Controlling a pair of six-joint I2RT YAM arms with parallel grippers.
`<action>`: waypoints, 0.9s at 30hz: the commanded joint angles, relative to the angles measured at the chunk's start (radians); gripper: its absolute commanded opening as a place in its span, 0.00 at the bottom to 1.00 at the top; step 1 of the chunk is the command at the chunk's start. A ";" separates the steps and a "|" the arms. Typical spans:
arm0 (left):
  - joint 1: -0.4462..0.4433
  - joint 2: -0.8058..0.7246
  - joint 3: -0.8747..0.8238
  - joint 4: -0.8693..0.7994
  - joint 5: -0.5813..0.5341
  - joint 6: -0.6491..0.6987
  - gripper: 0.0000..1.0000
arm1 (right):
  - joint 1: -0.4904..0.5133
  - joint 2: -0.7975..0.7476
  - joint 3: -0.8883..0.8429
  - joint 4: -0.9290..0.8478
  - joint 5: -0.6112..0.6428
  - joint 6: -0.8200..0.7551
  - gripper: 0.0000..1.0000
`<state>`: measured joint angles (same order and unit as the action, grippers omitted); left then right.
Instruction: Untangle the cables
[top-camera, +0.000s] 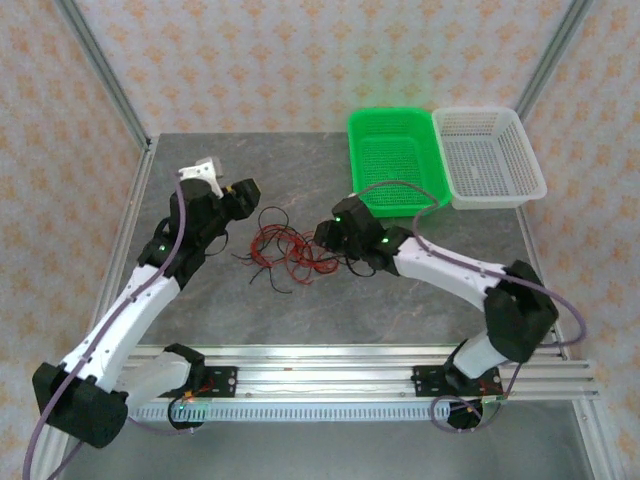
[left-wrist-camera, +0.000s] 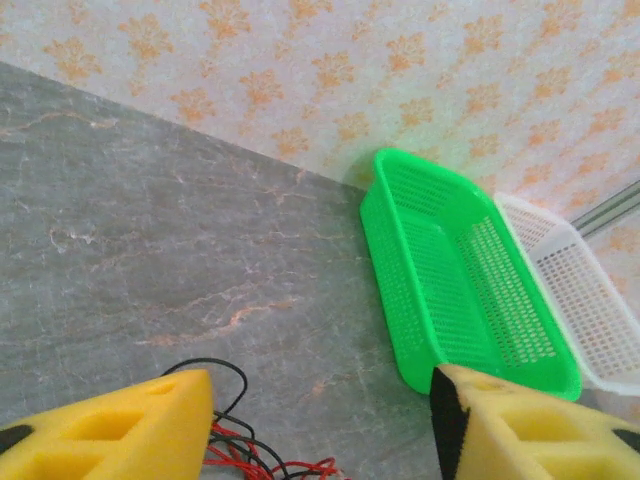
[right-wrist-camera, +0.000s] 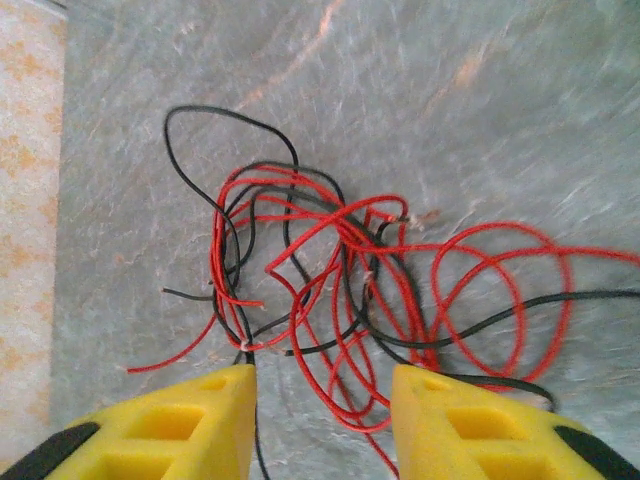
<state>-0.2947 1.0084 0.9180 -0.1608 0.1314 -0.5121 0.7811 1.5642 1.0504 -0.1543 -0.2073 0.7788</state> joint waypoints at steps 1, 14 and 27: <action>0.002 -0.040 -0.071 0.032 0.029 0.000 0.69 | 0.004 0.072 0.022 0.179 -0.090 0.175 0.40; 0.015 -0.132 -0.187 0.152 0.168 0.016 0.99 | 0.004 0.289 0.113 0.297 -0.089 0.340 0.41; 0.019 -0.172 -0.187 0.094 0.170 0.037 0.92 | -0.008 0.410 0.234 0.248 -0.012 0.321 0.24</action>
<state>-0.2852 0.8646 0.7414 -0.0578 0.2920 -0.4957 0.7788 1.9491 1.2442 0.1097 -0.2752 1.0996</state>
